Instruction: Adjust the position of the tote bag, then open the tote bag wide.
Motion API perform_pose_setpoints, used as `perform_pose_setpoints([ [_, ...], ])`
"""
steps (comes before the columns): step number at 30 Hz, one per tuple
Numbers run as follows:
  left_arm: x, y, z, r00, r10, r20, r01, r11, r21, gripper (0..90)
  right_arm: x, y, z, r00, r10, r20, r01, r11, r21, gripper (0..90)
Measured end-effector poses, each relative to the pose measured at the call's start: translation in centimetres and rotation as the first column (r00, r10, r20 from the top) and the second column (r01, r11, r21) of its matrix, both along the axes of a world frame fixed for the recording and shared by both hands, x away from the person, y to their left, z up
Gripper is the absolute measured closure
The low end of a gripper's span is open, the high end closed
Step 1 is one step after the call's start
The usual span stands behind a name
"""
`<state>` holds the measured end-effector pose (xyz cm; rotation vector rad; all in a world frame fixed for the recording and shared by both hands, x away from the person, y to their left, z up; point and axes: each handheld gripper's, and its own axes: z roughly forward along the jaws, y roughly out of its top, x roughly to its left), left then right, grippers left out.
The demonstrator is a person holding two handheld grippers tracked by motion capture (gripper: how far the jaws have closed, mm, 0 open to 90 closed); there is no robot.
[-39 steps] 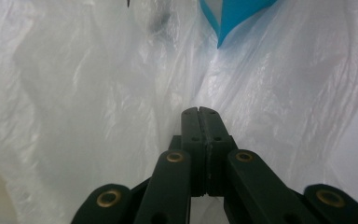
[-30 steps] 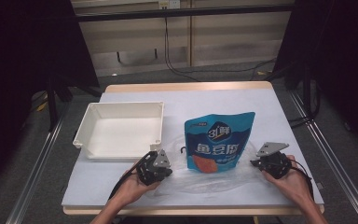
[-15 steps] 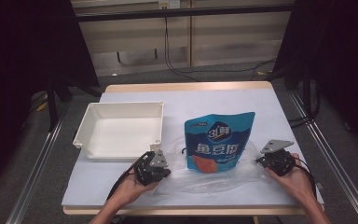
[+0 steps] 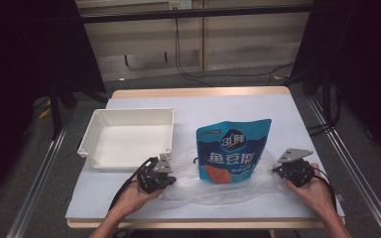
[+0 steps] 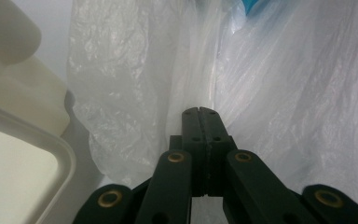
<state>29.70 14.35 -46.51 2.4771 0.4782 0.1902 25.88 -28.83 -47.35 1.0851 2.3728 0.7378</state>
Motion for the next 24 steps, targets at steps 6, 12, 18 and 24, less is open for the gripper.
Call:
perform_pose_setpoints([
  [6, -0.2, 0.6, 0.1, 0.9998, 0.012, 0.013, -0.012, 0.9998, 0.017, 90.0, 0.0, -0.1, 0.0, 1.0, 0.002, 0.002, -0.002, 1.0, 0.008, 90.0],
  [12, -0.4, 1.6, 0.0, 0.9987, 0.051, 0.003, -0.051, 0.9987, 0.006, 90.0, 0.0, -0.2, 0.0, 1.0, 0.0, 0.0, 0.0, 1.0, 0.01, 90.0],
  [18, -0.2, 2.0, 0.0, 0.9979, 0.062, -0.017, -0.062, 0.9981, -0.005, 90.0, 0.0, -0.1, 0.0, 1.0, 0.0, 0.004, 0.0, 1.0, 0.004, 90.0],
  [24, 0.1, 2.2, 0.7, 0.9996, -0.01, -0.025, 0.009, 0.9999, -0.011, 90.0, -0.2, -0.3, 0.0, 0.9999, -0.009, 0.008, 0.009, 0.999, 0.036, 90.0],
])
